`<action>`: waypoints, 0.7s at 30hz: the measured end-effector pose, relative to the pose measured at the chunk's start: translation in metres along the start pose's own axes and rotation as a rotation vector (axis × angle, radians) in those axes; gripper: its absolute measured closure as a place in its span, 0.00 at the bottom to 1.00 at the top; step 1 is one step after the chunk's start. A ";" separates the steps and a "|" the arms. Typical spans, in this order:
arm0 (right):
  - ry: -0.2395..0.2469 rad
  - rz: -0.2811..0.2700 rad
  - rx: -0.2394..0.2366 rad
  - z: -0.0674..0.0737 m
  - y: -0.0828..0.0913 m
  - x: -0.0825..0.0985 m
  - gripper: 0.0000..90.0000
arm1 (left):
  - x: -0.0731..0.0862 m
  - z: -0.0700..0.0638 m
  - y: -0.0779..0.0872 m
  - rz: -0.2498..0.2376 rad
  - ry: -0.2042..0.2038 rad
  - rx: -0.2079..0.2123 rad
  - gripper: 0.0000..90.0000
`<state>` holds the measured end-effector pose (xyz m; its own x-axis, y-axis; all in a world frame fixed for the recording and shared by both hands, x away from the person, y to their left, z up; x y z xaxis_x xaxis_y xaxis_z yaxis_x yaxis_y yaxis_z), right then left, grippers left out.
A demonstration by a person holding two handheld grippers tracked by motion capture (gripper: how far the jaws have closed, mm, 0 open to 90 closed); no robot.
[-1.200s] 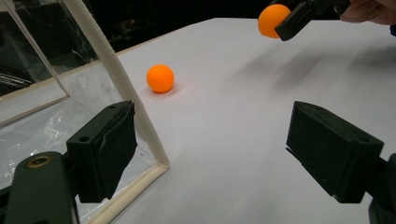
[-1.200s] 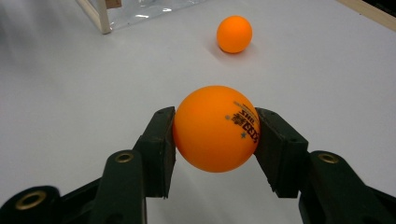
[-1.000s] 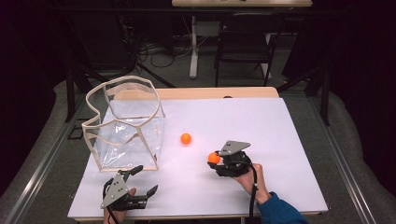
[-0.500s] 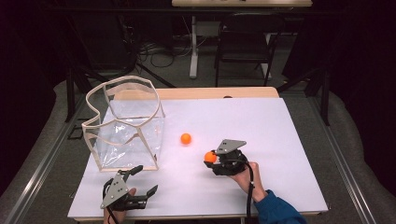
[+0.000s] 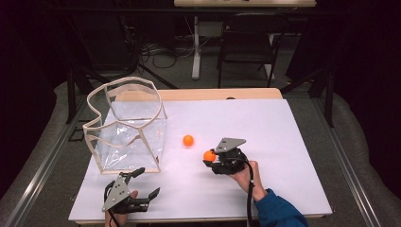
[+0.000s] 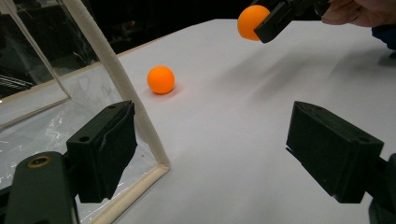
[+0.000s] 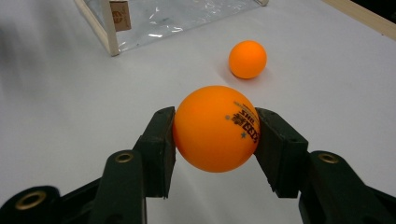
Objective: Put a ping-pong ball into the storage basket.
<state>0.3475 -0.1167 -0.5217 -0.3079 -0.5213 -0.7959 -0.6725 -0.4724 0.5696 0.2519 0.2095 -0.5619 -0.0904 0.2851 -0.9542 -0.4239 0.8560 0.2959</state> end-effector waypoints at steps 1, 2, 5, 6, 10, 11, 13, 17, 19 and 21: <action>0.000 0.000 0.000 0.000 0.000 0.000 0.56 | 0.000 0.000 0.000 0.000 0.000 0.000 0.18; 0.005 -0.004 -0.001 0.000 -0.001 -0.001 0.56 | 0.000 0.000 0.000 0.001 0.001 0.001 0.18; 0.006 -0.004 -0.001 0.000 -0.002 -0.001 0.56 | 0.001 0.001 -0.001 0.002 0.005 0.000 0.18; 0.006 -0.004 0.000 0.000 -0.003 -0.002 0.56 | 0.001 0.001 -0.001 0.003 0.007 0.000 0.18; 0.010 -0.010 0.000 0.002 -0.003 -0.007 0.56 | 0.001 0.000 0.000 0.003 0.003 0.000 0.18; 0.013 -0.013 -0.001 0.002 -0.003 -0.008 0.56 | 0.001 0.000 0.000 0.002 0.003 0.001 0.18; 0.015 -0.015 -0.002 0.003 -0.003 -0.010 0.56 | 0.000 0.001 -0.001 0.001 0.003 0.001 0.18; 0.019 -0.023 -0.004 0.003 -0.003 -0.015 0.56 | 0.001 0.000 -0.001 0.001 0.000 0.001 0.18; 0.016 -0.026 -0.005 0.003 -0.003 -0.017 0.56 | 0.001 0.000 -0.001 0.000 -0.003 0.002 0.18; 0.020 -0.031 -0.006 0.003 -0.003 -0.020 0.56 | 0.001 0.000 -0.001 0.000 -0.003 0.002 0.18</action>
<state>0.3539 -0.1027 -0.5084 -0.2739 -0.5205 -0.8088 -0.6777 -0.4923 0.5463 0.2524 0.2091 -0.5628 -0.0877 0.2868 -0.9540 -0.4223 0.8566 0.2963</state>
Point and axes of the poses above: each handheld gripper's, and its own axes: y roughly backward along the jaws, x roughly out of its underside, z roughly to its left, the point moved 2 cm from there along -y, roughly forward along the jaws, and after that the axes turned 15 degrees about x, right-handed, at the moved point
